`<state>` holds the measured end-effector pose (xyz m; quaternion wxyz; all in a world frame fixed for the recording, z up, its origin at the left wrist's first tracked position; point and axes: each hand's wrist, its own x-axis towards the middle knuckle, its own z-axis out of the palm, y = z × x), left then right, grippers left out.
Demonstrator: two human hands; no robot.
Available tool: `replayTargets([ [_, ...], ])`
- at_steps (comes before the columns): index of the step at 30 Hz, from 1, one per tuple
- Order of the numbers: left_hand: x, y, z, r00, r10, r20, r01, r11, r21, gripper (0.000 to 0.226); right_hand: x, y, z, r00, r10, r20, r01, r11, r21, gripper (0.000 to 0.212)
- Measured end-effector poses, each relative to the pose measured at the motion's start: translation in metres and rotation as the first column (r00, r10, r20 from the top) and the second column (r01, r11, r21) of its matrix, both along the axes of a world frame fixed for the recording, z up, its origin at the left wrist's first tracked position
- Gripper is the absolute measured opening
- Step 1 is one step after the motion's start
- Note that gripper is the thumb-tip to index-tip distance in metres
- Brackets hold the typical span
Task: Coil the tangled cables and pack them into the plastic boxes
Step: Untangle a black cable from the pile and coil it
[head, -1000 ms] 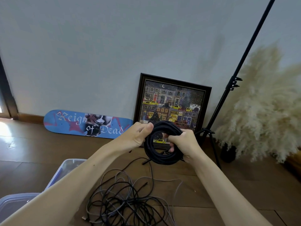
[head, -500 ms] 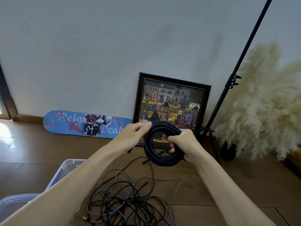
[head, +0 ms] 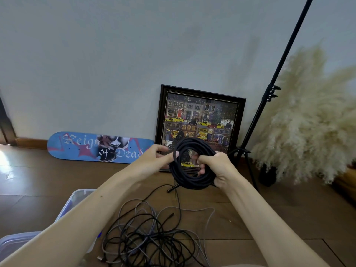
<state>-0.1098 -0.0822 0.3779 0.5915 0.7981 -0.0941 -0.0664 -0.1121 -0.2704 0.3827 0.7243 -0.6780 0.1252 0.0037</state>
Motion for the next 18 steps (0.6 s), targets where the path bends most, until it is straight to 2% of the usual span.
replayTargets([
  [2,-0.005,-0.004,0.000,0.985,-0.093,-0.145,0.065,0.980,-0.187,0.055,-0.001,0.002,-0.001,1.000,0.017,-0.007,-0.017,1.000,0.014,0.018],
  [5,-0.005,-0.005,-0.001,0.970,-0.165,-0.177,0.095,0.933,-0.348,0.055,-0.003,0.010,-0.001,0.999,0.042,0.000,-0.042,0.999,-0.004,0.019],
  [8,-0.006,-0.006,0.000,0.951,-0.199,-0.237,0.084,0.903,-0.422,0.021,-0.006,0.018,-0.002,0.995,0.097,-0.027,-0.099,0.993,-0.067,0.017],
  [10,-0.008,-0.006,-0.002,0.940,-0.173,-0.295,0.024,0.894,-0.447,0.006,-0.007,0.020,-0.003,0.987,0.143,-0.076,-0.146,0.989,-0.034,0.016],
  [11,-0.008,-0.006,-0.002,0.937,-0.155,-0.313,-0.004,0.892,-0.452,0.003,-0.007,0.021,-0.003,0.980,0.170,-0.100,-0.171,0.985,-0.001,0.015],
  [13,-0.007,-0.007,-0.003,0.936,-0.115,-0.333,-0.053,0.888,-0.456,0.012,-0.010,0.021,0.000,0.966,0.225,-0.124,-0.219,0.974,0.058,0.004],
  [14,-0.007,-0.007,-0.003,0.937,-0.094,-0.338,-0.076,0.886,-0.457,0.016,-0.011,0.020,0.002,0.958,0.253,-0.132,-0.241,0.965,0.101,0.007],
  [18,-0.005,-0.006,0.000,0.941,-0.043,-0.337,-0.126,0.877,-0.463,0.025,-0.007,0.010,0.001,0.935,0.306,-0.180,-0.235,0.914,0.330,0.051],
])
